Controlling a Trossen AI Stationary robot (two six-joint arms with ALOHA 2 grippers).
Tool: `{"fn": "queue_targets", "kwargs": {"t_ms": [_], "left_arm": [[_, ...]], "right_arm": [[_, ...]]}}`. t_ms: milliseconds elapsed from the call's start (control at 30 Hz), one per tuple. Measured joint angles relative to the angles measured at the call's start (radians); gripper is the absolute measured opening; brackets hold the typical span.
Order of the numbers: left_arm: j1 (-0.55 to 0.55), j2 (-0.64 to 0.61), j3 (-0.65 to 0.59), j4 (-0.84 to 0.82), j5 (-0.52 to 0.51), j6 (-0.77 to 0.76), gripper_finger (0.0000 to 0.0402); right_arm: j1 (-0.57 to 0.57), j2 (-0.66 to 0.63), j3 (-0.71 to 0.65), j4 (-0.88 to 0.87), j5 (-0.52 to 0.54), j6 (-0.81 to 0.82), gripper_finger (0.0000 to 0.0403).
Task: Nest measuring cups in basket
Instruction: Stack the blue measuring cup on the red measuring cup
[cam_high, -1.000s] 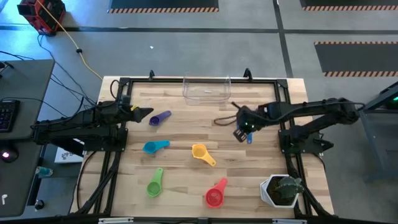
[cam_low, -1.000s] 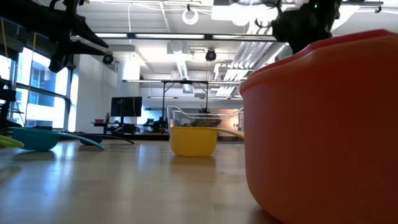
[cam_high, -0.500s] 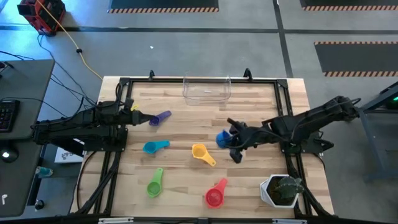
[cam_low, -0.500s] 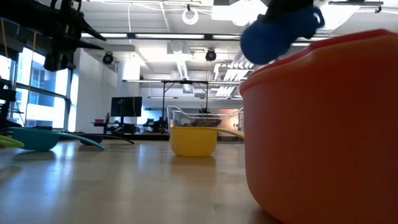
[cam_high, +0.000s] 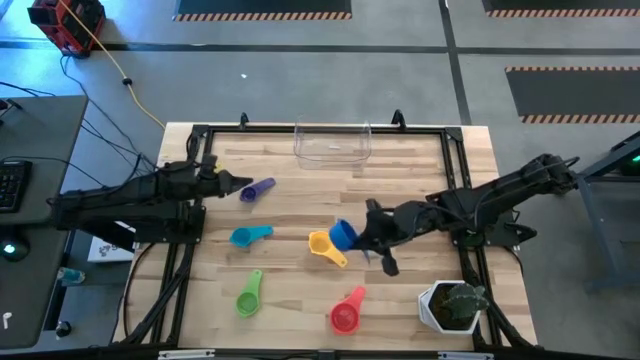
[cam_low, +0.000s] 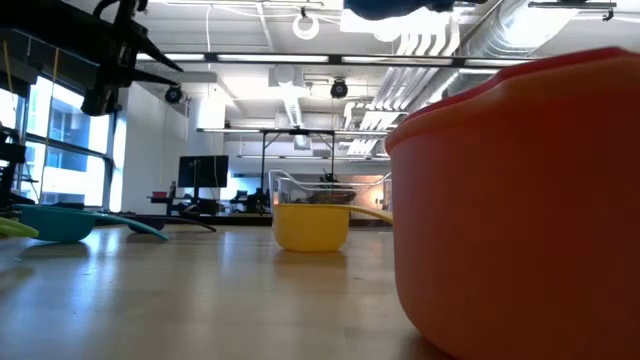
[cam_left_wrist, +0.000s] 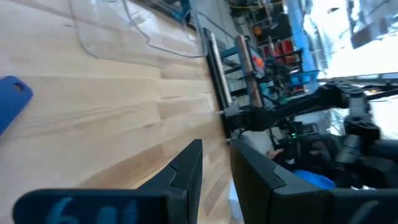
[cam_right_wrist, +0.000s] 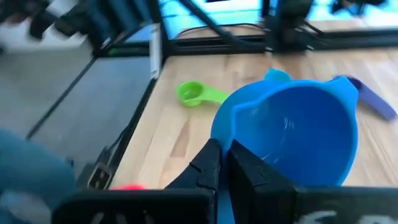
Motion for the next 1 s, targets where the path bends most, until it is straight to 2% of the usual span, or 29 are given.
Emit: {"fn": "queue_targets", "kwargs": {"t_ms": [300, 633, 767, 1000], "left_arm": [[0.000, 0.118, 0.000, -0.021, 0.072, -0.033, 0.0074], [0.000, 0.184, 0.000, -0.021, 0.087, -0.077, 0.0074], [0.000, 0.196, 0.000, -0.021, 0.087, -0.077, 0.0074], [0.000, 0.208, 0.000, -0.023, 0.087, -0.077, 0.0074]], "right_arm": [[0.101, 0.002, 0.000, 0.014, -0.052, -0.328, 0.0003], [0.159, 0.109, 0.006, 0.192, -0.053, -0.562, 0.0003], [0.174, 0.187, 0.072, 0.125, -0.055, -0.615, 0.0003], [0.212, 0.302, 0.192, -0.045, -0.062, -0.812, 0.0003]]}}
